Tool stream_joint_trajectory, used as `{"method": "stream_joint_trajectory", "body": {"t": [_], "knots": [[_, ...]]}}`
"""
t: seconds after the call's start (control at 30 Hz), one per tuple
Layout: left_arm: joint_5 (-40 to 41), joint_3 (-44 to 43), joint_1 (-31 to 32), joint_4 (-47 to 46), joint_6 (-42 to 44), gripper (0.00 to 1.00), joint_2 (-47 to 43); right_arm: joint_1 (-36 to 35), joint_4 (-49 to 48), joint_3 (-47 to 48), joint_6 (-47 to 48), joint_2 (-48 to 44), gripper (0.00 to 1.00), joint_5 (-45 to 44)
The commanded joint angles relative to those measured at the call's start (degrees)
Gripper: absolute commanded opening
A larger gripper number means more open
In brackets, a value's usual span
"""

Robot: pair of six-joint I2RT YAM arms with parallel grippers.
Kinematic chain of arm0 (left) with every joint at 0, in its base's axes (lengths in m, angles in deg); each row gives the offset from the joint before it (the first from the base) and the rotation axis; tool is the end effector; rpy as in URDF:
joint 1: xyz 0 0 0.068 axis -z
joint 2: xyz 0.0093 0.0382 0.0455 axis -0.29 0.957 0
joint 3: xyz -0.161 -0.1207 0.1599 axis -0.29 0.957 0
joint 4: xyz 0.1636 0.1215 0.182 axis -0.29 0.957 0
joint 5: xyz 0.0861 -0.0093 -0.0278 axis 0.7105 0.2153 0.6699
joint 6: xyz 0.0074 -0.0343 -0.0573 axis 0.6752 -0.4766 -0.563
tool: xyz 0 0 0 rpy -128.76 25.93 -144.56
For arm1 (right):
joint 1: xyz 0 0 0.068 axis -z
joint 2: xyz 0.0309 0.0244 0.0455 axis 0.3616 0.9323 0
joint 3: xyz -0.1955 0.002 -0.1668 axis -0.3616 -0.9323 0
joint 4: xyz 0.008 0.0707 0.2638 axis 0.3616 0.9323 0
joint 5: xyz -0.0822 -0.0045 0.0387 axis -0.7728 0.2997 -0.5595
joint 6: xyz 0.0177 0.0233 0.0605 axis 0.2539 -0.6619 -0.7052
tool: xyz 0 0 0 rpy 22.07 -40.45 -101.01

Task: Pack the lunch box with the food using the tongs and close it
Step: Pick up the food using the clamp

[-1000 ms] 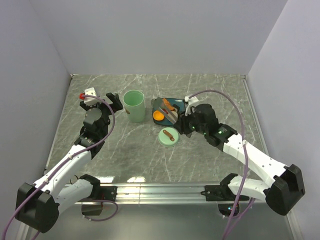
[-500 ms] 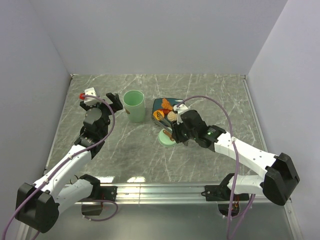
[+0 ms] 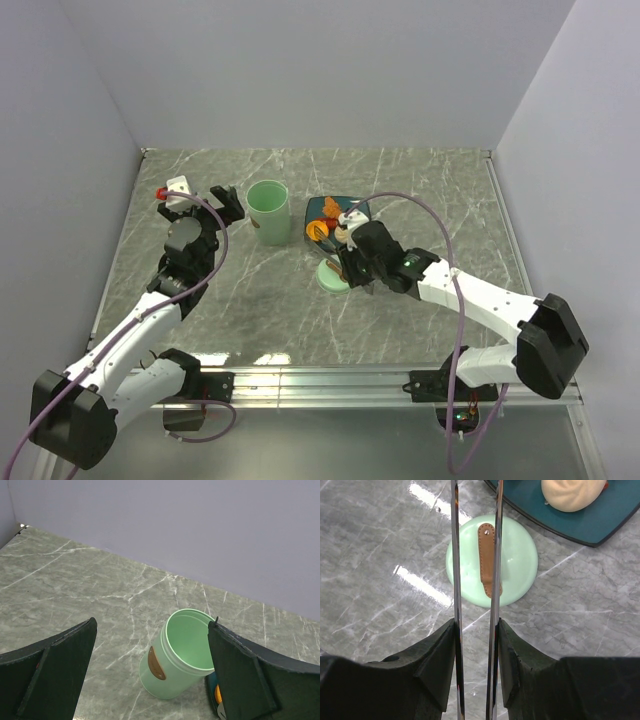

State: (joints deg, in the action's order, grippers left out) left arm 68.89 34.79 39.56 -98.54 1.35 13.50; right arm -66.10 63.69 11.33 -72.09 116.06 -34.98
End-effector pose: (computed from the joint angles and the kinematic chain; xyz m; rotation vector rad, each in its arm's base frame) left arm 0.2479 -0.0763 0.2960 -0.3656 1.4956 -0.2279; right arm 0.2157 0.2105 0.2123 -0.6781 2.2823 0.4040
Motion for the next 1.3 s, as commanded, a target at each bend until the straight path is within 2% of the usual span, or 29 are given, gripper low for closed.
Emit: {"method": "stream_joint_trajectory", "body": {"t": [0.0, 0.43, 0.47, 0.5, 0.6, 0.63, 0.8, 1.27], "knots": [[-0.9, 0.3, -0.2, -1.5, -0.8, 0.99, -1.1, -0.7, -1.1, 3.8, 1.3, 1.2, 0.43, -1.5], [-0.9, 0.8, -0.2, -2.1, -0.8, 0.99, -1.6, -2.4, 3.0, 8.4, 1.6, 6.7, 0.41, -9.4], [-0.9, 0.9, -0.2, -2.2, -0.8, 0.99, -1.7, -2.5, 3.2, 8.6, 1.5, 7.1, 0.38, -9.8], [-0.9, 1.0, -0.2, -2.3, -0.8, 0.99, -1.8, -2.6, 3.4, 8.7, 1.5, 7.3, 0.28, -10.1], [-0.8, 1.2, -0.2, -2.4, -0.8, 1.0, -1.9, -2.8, 3.9, 8.8, 1.3, 7.7, 0.07, -11.5], [-0.8, 1.2, -0.2, -2.4, -0.8, 0.99, -2.0, -2.7, 3.9, 8.9, 1.3, 7.8, 0.06, -11.9], [-0.8, 1.2, -0.2, -2.5, -0.8, 0.99, -1.9, -3.0, 2.9, 8.7, 1.5, 6.7, 0.0, -12.2], [-0.6, 1.2, -0.1, -2.7, -0.8, 0.99, -1.3, -3.0, 0.5, 12.6, 4.5, -1.2, 0.0, -13.1]]}}
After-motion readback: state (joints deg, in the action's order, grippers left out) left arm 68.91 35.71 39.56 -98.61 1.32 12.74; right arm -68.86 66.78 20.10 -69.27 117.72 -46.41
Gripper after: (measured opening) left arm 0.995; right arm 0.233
